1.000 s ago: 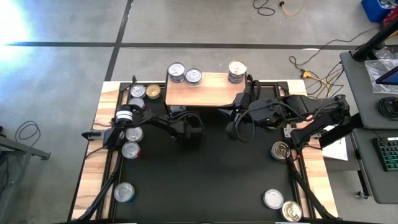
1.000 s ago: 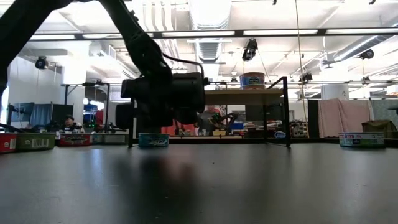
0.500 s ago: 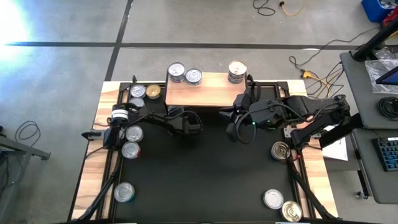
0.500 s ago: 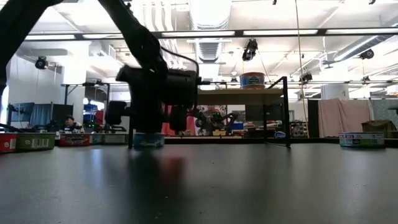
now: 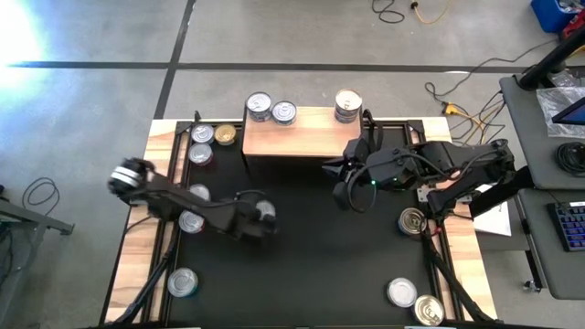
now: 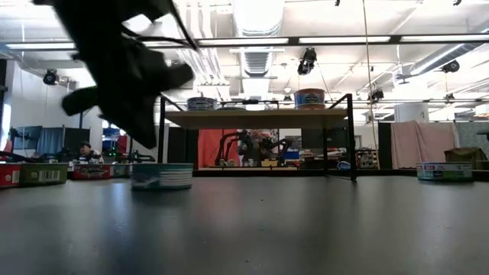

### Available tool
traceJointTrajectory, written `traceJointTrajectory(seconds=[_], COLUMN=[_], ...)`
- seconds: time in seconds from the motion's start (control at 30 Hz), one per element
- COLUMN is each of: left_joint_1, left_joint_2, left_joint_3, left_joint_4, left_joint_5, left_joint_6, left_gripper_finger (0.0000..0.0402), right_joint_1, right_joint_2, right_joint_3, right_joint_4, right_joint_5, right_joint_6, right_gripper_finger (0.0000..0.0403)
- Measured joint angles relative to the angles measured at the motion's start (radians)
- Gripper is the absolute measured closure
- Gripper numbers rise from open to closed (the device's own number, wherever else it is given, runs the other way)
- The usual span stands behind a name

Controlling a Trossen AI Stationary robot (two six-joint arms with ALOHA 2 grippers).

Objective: Stack canned seafood by type on shelf
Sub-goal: Stack the green-blue tuna can on the shelf

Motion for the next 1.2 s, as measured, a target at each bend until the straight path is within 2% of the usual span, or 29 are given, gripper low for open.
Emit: traceJointTrajectory(seconds=[0.13,0.27,0.43,0.53,0.63,0.7,0.77,0.87,0.97,1.0,1.13,1.2], left_joint_1=[-0.008,-0.001,0.015,0.036,0.048,0.055,0.071,0.108,0.125,0.125,0.102,0.074], left_joint_2=[-0.174,-0.321,-0.414,-0.430,-0.432,-0.427,-0.409,-0.369,-0.317,-0.300,-0.239,-0.209], left_joint_3=[-0.140,-0.287,-0.446,-0.498,-0.528,-0.541,-0.556,-0.575,-0.575,-0.565,-0.503,-0.468], left_joint_4=[0.097,0.214,0.313,0.347,0.394,0.450,0.527,0.634,0.671,0.668,0.696,0.725], left_joint_5=[0.062,0.090,0.020,-0.005,0.004,0.031,0.077,0.103,0.148,0.195,0.489,0.536], left_joint_6=[0.064,0.287,0.598,0.735,0.937,1.098,1.221,1.256,1.233,1.219,1.114,1.065], left_gripper_finger=[0.0400,0.0400,0.0400,0.0400,0.0400,0.0400,0.0400,0.0400,0.0400,0.0400,0.0400,0.0400], right_joint_1=[-0.003,-0.002,0.000,0.004,0.004,0.004,0.010,0.024,0.042,0.049,0.093,0.114], right_joint_2=[0.000,0.005,0.059,0.121,0.187,0.224,0.245,0.251,0.245,0.237,0.199,0.191], right_joint_3=[0.000,0.000,0.000,0.000,-0.002,-0.002,-0.002,-0.001,-0.001,-0.001,-0.002,0.000], right_joint_4=[0.002,0.046,0.193,0.202,0.181,0.242,0.310,0.350,0.312,0.286,0.204,0.194], right_joint_5=[0.002,0.011,0.004,-0.003,-0.139,-0.266,-0.322,-0.289,-0.228,-0.217,-0.165,-0.119], right_joint_6=[-0.034,-0.087,-0.216,-0.246,-0.247,-0.249,-0.258,-0.269,-0.255,-0.244,-0.161,-0.108], right_gripper_finger=[0.0360,0.0353,0.0330,0.0313,0.0299,0.0291,0.0285,0.0277,0.0270,0.0268,0.0261,0.0254])
